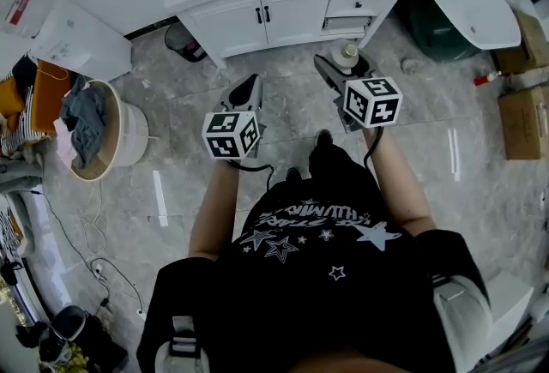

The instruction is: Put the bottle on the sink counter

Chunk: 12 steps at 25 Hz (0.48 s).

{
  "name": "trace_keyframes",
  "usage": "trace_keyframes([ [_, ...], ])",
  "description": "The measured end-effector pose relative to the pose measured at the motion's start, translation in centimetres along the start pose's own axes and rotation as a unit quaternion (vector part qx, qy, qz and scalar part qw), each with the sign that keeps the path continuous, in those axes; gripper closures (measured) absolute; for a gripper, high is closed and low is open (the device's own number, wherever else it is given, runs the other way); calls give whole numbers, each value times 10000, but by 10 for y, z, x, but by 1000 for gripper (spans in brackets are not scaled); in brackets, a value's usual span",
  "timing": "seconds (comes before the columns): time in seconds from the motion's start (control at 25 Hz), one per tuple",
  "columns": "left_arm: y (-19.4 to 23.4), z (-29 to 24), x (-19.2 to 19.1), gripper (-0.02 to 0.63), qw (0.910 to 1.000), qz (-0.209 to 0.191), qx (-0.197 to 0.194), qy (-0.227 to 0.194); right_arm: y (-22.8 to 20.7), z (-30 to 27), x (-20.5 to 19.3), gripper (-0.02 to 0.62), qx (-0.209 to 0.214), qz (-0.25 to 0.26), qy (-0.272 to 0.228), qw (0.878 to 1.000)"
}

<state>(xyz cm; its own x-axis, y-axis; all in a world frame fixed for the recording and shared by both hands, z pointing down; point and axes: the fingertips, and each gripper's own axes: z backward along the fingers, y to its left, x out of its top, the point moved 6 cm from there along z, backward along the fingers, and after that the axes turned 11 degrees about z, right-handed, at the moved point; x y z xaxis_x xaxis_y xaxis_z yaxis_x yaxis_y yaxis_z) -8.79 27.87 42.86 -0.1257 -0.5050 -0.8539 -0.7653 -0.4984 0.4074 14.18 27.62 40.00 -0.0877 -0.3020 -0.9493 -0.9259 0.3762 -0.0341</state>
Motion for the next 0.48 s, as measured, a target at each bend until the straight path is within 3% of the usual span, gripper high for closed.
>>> trace_keyframes([
  [0.48, 56, -79, 47, 598, 9984, 110, 547, -52, -58, -123, 26, 273, 472, 26, 46, 9989],
])
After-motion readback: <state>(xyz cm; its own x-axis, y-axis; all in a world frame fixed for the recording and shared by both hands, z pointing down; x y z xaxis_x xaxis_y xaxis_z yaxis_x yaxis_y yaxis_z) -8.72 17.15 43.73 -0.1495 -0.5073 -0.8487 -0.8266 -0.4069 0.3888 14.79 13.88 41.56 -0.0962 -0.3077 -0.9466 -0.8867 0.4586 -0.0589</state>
